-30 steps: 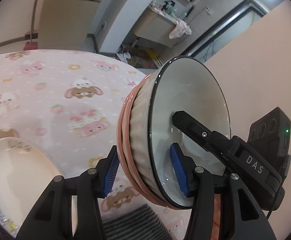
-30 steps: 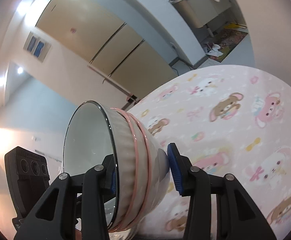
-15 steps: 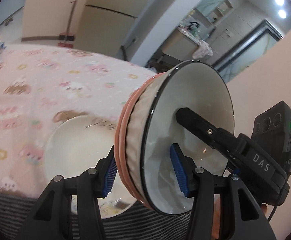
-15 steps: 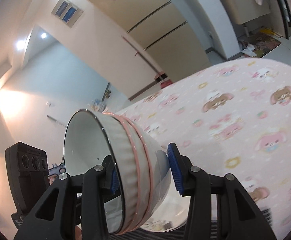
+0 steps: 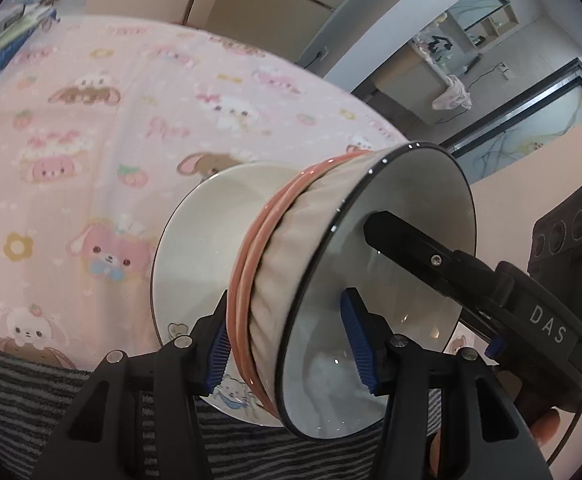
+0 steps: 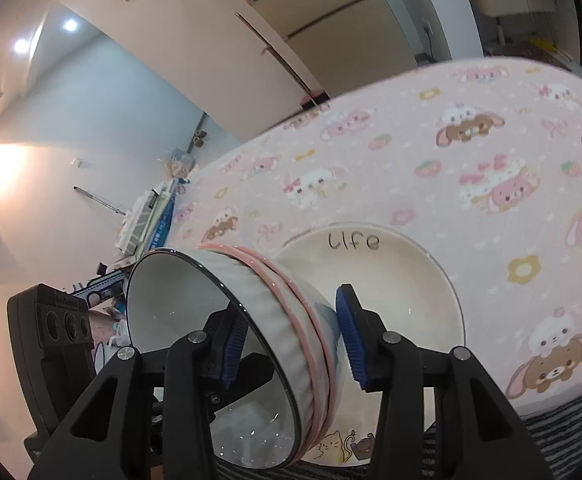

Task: Organize plates and bowls
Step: 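Carry the bowl stack with both grippers over the 'life' plate stack, then lower the bowl stack onto the 'life' plate and open both grippers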

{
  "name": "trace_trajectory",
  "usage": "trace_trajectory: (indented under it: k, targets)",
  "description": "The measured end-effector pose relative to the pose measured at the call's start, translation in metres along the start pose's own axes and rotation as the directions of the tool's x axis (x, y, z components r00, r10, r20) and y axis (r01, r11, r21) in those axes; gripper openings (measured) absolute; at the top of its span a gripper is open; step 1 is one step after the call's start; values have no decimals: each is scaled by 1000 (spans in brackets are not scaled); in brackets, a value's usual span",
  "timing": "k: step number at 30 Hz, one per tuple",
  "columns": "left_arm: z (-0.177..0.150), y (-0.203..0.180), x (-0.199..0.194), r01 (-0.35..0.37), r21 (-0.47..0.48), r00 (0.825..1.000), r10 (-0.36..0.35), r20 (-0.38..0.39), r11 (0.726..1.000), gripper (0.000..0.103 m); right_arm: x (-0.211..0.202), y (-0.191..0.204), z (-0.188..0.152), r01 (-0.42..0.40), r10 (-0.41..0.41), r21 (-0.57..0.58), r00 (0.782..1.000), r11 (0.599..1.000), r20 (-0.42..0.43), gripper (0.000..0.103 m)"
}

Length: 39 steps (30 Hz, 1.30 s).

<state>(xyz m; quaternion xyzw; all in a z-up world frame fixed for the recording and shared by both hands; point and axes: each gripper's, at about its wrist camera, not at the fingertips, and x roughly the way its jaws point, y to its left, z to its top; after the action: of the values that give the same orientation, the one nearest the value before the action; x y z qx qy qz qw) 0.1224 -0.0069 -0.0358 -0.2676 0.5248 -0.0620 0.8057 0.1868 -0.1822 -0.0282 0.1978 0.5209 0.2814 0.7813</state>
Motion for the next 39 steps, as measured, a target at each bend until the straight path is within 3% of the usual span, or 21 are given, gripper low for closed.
trace_trajectory:
  k: [11,25,28,37,39]
  targets:
    - [0,9,26,5,2,999,-4,-50,1000,54,18,-19,0,21,-19,40,999,999,-50,43]
    - [9,9,33,-10,30,1000,10,-29,999,54,30,-30,5,13,-10,55,998,998,-65,43]
    - [10,7,33,-22,49,1000,23,-9,999,55,32,-33,6,-9,15,72,997,997,-79,43]
    - [6,6,31,-34,85,999,33,14,996,55,30,-25,3,31,-30,10,997,999,-66,42]
    - [1,-4,17,-84,149,993,70,91,985,55,27,-22,2,40,-40,-9,998,999,-48,42]
